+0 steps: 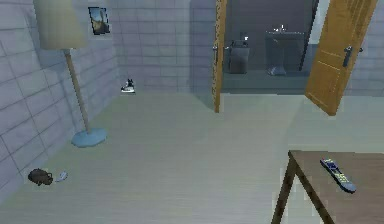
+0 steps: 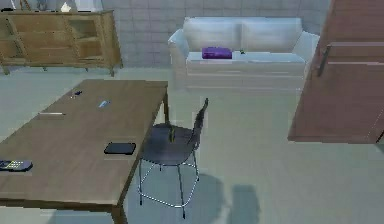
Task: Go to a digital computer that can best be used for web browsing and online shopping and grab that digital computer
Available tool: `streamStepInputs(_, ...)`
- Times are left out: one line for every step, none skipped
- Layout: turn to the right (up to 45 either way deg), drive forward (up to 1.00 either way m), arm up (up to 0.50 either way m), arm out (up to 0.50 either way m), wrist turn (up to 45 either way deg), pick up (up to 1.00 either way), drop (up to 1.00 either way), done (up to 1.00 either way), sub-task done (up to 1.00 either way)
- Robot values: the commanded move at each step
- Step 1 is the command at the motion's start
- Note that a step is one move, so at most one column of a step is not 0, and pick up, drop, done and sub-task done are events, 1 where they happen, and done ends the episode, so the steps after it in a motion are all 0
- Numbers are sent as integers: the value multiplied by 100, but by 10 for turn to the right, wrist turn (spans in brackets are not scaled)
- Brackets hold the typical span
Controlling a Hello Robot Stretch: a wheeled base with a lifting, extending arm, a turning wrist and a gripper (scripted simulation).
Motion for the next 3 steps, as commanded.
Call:
streamStepInputs(0, 100, 0, 0, 0, 0, 0, 0, 0)
streamStepInputs(60, 0, 0, 0, 0, 0, 0, 0, 0)
streamStepInputs(0, 15, 0, 0, 0, 0, 0, 0, 0)
